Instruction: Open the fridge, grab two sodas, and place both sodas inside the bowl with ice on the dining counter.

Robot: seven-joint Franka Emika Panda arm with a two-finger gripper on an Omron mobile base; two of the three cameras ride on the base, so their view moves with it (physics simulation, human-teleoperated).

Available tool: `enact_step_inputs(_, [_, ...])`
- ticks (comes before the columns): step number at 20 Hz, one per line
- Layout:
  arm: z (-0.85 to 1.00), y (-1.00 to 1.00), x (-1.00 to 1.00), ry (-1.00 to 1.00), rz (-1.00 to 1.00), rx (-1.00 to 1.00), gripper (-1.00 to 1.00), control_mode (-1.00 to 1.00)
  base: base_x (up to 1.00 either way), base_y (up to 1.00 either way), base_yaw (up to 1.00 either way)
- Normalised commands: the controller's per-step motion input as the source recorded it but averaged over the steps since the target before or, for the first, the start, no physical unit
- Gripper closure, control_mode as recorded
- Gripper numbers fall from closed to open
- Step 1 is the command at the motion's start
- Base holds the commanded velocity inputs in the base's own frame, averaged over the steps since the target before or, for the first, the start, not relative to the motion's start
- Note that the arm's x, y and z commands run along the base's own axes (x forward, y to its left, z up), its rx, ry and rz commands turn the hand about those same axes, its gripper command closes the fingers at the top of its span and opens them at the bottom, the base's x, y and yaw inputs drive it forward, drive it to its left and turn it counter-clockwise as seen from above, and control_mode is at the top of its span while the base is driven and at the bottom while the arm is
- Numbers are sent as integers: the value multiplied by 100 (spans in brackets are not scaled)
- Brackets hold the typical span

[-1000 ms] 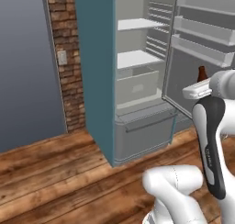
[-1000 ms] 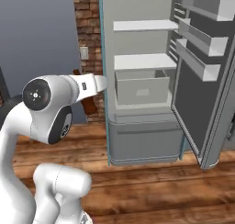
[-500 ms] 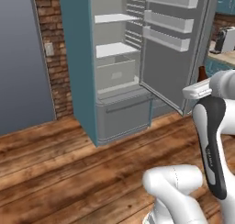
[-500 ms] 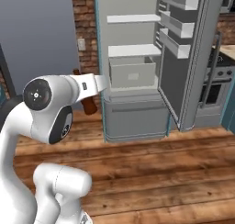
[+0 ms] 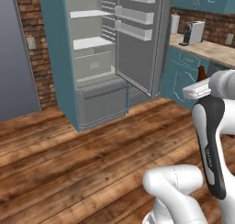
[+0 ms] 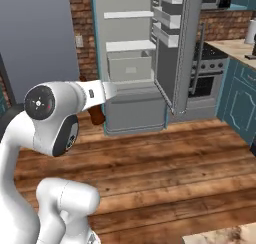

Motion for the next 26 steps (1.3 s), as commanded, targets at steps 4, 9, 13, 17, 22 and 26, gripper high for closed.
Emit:
enact_step_inputs(4, [0,0,0,0,0,0,100,100,-100,-50,-13])
enact_step_inputs(9, [0,0,0,0,0,0,100,100,-100,-51,-13])
enact_step_inputs(13, [0,0,0,0,0,0,100,100,-100,-28,-18])
enact_step_inputs(17, [0,0,0,0,0,0,100,100,-100,-25,-20])
enact_step_inputs(22, [0,0,0,0,0,0,100,100,-100,-51,-14])
enact_step_inputs(26, [0,0,0,0,0,0,100,100,-100,-49,-13])
